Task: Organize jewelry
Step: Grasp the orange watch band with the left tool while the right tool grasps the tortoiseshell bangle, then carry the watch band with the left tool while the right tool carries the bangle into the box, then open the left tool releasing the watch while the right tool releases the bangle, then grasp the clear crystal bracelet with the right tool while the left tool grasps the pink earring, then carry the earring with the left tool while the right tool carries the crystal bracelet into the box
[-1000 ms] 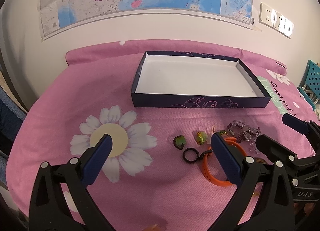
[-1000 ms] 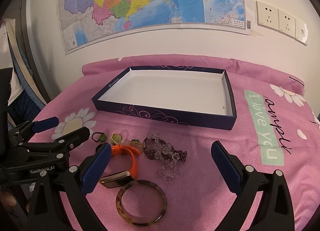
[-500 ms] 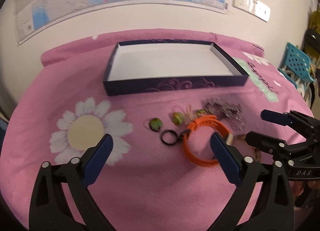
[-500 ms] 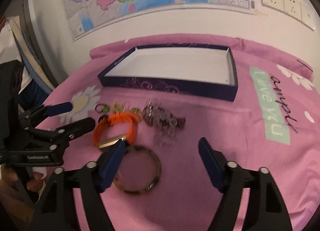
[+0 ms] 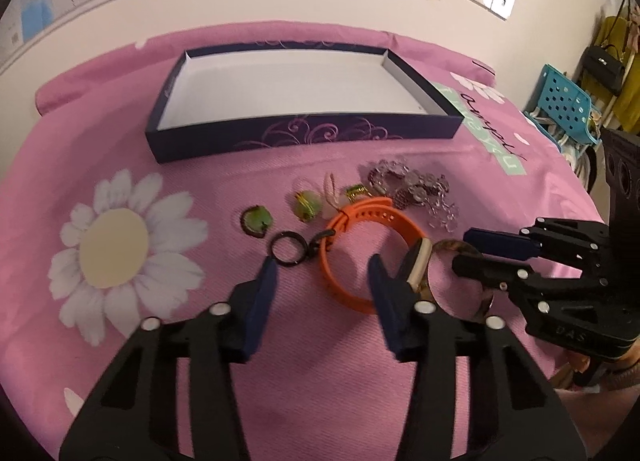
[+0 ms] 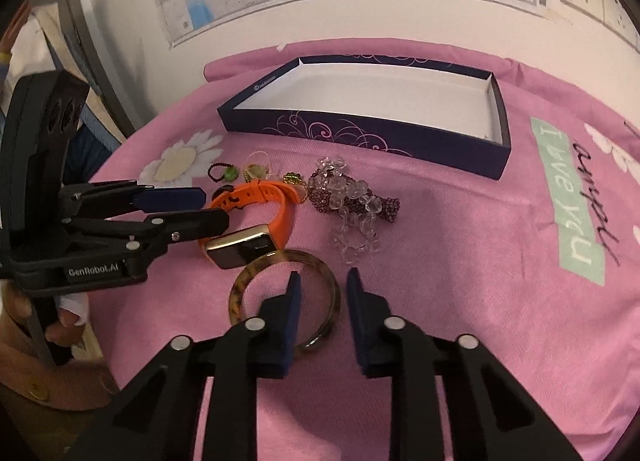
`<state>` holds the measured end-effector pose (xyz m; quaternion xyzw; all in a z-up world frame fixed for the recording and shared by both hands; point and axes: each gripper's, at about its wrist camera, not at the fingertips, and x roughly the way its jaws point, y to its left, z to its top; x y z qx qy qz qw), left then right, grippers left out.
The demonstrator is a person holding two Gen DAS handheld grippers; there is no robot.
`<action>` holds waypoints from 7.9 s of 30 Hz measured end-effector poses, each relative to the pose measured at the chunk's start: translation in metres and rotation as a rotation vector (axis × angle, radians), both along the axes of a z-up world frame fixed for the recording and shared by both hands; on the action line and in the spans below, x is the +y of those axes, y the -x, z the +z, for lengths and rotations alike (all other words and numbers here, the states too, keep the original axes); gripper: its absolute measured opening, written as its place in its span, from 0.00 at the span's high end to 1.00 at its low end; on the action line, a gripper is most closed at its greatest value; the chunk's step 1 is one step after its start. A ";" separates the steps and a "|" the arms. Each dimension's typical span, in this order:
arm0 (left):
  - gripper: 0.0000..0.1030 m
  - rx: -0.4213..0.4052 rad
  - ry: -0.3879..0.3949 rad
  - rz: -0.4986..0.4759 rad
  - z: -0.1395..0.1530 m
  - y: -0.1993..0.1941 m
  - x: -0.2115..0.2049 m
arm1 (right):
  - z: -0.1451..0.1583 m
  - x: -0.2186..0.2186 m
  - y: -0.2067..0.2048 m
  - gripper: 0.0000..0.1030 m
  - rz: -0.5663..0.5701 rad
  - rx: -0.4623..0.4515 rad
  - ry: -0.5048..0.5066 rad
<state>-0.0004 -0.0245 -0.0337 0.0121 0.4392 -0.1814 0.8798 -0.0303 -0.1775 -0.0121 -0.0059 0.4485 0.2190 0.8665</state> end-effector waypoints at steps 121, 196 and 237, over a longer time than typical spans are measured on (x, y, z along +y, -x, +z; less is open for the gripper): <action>0.44 -0.143 -0.051 0.141 0.068 -0.198 0.023 | 0.048 -0.028 -0.176 0.65 -0.025 -0.110 -0.057; 0.35 -0.162 -0.028 -0.008 0.019 0.008 0.021 | 0.026 -0.025 -0.032 0.93 0.106 -0.010 -0.149; 0.95 -0.143 -0.071 -0.182 0.017 -0.031 -0.018 | 0.002 -0.020 -0.022 0.87 0.095 0.008 -0.049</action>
